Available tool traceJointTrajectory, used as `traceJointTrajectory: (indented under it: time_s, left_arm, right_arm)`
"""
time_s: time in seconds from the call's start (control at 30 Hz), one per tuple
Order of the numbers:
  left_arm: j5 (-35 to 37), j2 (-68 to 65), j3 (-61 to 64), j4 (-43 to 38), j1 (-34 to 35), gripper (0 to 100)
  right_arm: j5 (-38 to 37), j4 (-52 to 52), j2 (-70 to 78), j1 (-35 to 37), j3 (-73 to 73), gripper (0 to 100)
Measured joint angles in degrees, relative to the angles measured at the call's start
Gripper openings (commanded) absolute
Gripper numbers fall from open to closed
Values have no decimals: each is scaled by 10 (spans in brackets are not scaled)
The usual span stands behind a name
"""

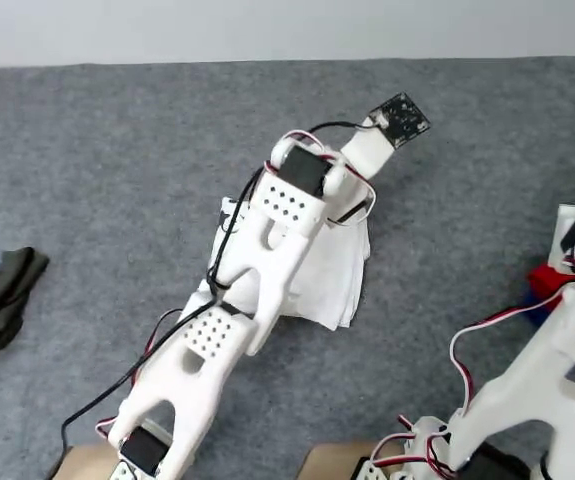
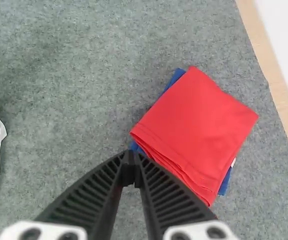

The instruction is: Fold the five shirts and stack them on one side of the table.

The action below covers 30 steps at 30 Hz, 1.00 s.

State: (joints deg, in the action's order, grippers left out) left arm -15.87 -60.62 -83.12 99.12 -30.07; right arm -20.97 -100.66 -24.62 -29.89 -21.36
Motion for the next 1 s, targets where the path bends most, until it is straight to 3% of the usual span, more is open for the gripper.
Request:
traceJointTrajectory:
  time_s: [0.4,0.57,0.77,1.0]
  left_arm:
    - [0,371,602,-3,0,6]
    - [3,437,793,-75,0,6]
    - [3,428,899,-166,0,6]
    - [5,383,894,-170,0,6]
  right_arm:
    - [0,0,-21,0,24,9]
    - [0,0,-21,15,74,9]
    - [0,0,-21,20,81,9]
    - [0,0,-21,20,81,9]
